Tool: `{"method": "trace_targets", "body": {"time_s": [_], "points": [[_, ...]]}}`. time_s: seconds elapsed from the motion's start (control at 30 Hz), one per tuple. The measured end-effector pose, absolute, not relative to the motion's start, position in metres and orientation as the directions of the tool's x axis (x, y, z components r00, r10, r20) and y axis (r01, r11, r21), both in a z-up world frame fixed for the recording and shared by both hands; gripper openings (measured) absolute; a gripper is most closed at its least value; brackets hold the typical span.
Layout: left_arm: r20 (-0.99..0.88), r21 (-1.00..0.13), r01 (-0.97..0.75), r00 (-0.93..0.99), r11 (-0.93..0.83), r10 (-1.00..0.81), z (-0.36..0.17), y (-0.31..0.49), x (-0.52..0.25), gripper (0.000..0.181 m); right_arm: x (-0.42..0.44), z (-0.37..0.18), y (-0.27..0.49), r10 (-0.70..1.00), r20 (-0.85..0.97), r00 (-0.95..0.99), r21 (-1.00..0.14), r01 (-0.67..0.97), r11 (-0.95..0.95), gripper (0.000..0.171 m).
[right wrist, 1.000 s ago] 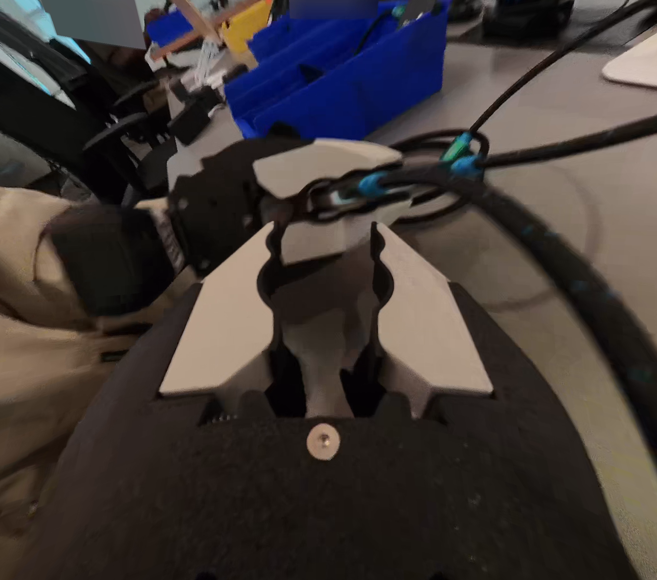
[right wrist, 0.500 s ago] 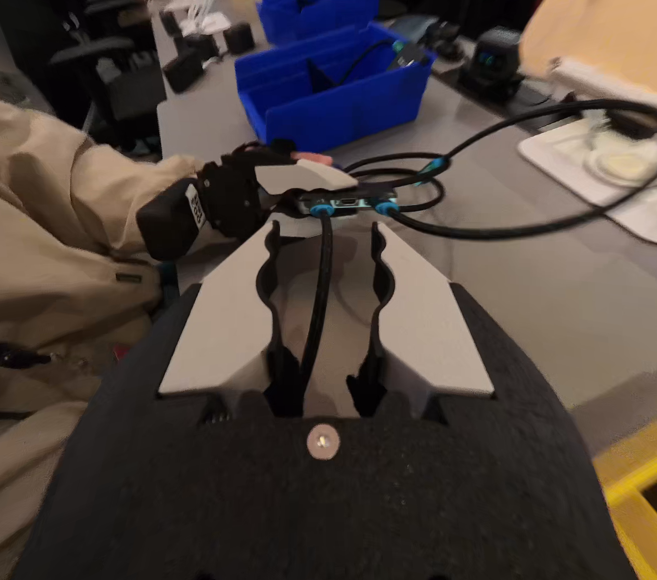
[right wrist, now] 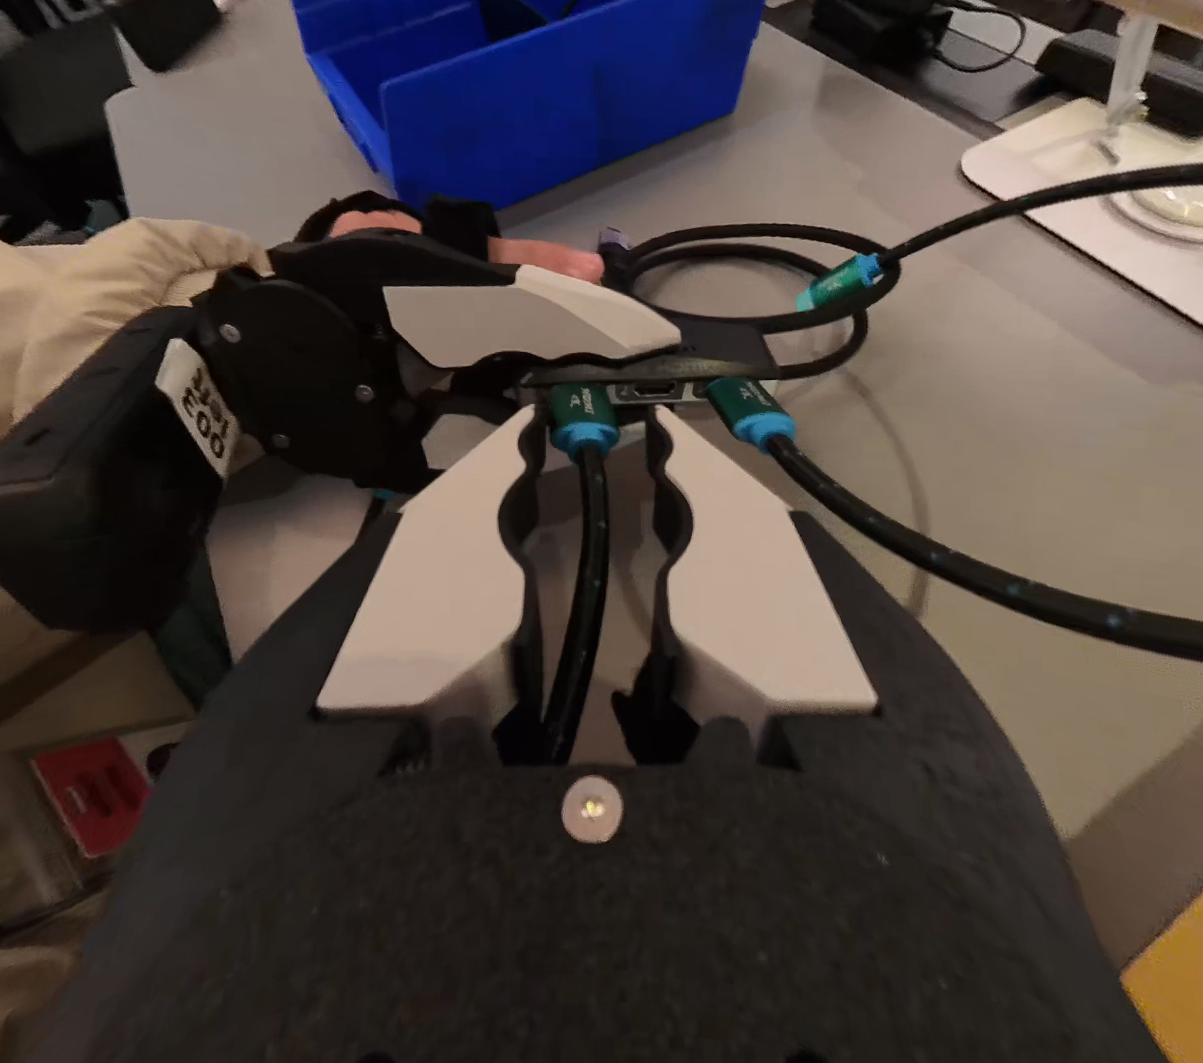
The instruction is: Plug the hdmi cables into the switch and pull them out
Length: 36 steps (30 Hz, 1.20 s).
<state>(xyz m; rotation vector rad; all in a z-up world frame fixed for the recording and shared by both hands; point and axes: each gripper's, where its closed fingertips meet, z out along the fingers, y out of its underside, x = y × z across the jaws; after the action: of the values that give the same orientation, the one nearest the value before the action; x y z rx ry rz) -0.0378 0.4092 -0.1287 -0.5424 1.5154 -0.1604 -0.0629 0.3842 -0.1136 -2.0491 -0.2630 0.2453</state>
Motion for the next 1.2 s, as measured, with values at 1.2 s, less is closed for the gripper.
{"method": "trace_targets", "body": {"time_s": [1.2], "points": [[-0.846,-0.509,-0.234,-0.043,0.828,-0.532,-0.157,0.419,-0.037,0.022,-0.062,-0.144,0.398,0.151,-0.157,0.976,-0.829,-0.047,-0.558,0.02]]}}
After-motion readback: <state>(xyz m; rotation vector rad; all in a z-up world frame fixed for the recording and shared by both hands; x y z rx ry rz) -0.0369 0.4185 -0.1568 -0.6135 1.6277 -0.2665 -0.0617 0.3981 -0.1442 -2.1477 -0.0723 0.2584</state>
